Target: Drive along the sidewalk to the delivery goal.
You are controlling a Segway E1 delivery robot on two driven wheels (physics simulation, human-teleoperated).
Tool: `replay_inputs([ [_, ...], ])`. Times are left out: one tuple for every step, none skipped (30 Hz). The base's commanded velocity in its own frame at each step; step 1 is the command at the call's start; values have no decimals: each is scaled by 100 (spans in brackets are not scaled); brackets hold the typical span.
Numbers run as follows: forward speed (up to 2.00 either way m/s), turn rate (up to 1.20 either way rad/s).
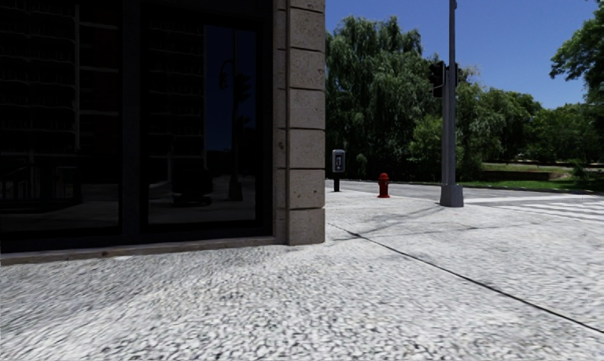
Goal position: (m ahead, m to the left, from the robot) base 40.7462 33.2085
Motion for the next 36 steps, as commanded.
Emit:
replay_inputs([
  [183,-120],
  [183,-120],
  [183,-120],
  [183,-120],
  [183,-120],
  [183,-120],
  [183,-114],
  [183,-114],
  [183,-58],
  [183,-9],
  [183,-2],
  [183,0],
  [183,0],
  [183,0],
  [183,0],
  [183,0],
  [183,0],
  [183,0],
  [183,0],
  [183,0],
  [183,0],
  [183,0],
  [183,0],
  [183,0],
  [183,0],
  [183,0],
  [183,0],
  [183,0],
  [183,0],
  [183,0],
  [183,0],
  [183,0],
  [183,0],
  [183,0],
  [183,0],
  [183,0],
])
